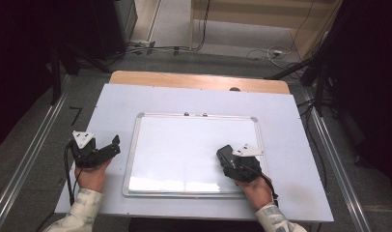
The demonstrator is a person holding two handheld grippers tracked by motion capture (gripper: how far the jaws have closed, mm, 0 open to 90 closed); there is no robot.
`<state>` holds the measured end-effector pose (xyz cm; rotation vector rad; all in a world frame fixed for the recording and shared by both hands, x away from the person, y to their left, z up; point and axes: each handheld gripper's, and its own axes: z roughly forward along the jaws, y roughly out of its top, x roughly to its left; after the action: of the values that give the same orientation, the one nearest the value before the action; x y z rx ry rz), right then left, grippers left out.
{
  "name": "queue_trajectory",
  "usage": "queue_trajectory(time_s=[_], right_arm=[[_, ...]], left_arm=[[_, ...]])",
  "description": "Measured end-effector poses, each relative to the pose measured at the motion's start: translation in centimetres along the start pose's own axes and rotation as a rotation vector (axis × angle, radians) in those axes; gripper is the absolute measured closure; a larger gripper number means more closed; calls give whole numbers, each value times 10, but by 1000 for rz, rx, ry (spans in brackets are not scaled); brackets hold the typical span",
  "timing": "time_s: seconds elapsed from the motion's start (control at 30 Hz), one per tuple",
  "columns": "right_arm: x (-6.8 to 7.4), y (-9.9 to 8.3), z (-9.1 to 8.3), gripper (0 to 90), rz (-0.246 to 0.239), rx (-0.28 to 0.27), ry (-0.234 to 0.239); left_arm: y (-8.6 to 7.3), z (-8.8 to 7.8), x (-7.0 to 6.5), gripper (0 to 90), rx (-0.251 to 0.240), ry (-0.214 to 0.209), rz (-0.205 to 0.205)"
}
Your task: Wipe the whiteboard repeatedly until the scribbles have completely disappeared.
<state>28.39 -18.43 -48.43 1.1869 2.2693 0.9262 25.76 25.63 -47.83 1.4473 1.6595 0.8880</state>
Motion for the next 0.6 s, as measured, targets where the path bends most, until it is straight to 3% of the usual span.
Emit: queue_trajectory(time_s=[0.6], right_arm=[[-13,10,-10,391,61,-52,-22]], left_arm=[[-1,-2,3,101,-4,6,-7]])
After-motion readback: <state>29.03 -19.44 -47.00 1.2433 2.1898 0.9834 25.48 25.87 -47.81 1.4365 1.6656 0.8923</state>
